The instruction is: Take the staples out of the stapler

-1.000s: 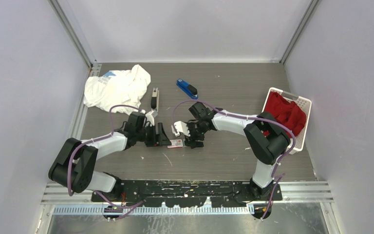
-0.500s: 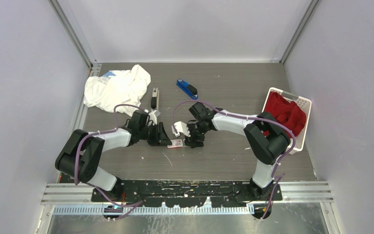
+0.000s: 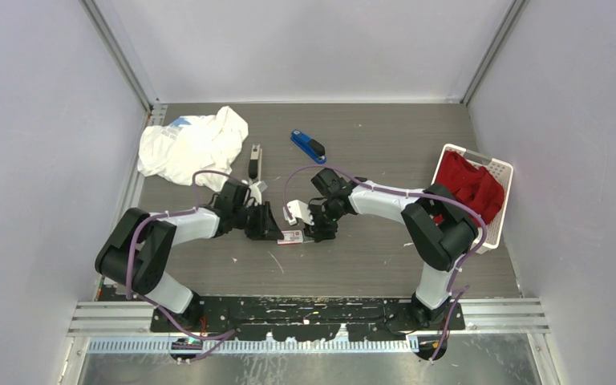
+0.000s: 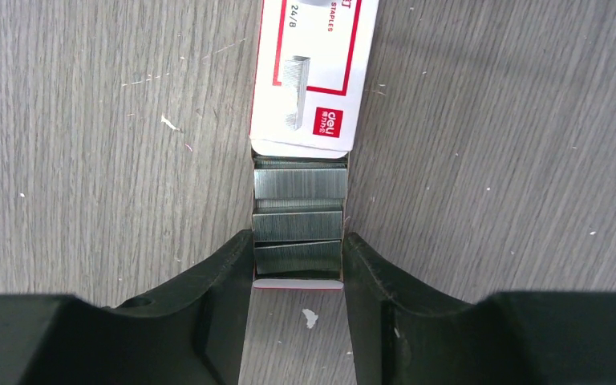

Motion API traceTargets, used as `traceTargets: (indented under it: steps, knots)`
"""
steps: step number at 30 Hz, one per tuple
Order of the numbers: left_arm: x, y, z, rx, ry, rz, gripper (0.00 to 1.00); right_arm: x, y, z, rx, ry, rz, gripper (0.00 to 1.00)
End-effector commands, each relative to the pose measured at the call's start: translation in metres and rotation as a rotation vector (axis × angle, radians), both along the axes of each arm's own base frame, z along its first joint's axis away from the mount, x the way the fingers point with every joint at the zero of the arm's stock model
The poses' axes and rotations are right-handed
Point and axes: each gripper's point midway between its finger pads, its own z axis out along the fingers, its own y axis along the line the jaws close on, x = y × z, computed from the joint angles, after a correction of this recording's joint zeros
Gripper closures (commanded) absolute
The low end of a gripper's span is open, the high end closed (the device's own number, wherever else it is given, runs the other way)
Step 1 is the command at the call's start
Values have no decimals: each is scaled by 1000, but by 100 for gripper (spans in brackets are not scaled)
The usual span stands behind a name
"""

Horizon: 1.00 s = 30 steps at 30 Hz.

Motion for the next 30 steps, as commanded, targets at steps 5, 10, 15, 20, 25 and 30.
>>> traceTargets:
  steps: [5, 10, 15, 20, 25, 30]
  knots:
    - [-30, 21, -37, 156, 119, -16, 72, 2, -1, -10, -45, 0, -14, 57]
    - [-30, 20, -39, 159, 123, -21, 72, 0, 5, -11, -38, 18, -28, 58]
    - [-30, 18, -39, 157, 123, -22, 72, -2, 12, -10, -26, 36, -43, 60]
    - [-30, 17, -40, 157, 122, -24, 72, -8, 16, -11, -21, 48, -32, 60]
    - [-29, 15, -40, 155, 121, -25, 72, -11, 20, -11, -17, 48, -18, 60]
    - [-30, 13, -42, 155, 124, -28, 72, -13, 23, -11, -20, 45, -13, 59]
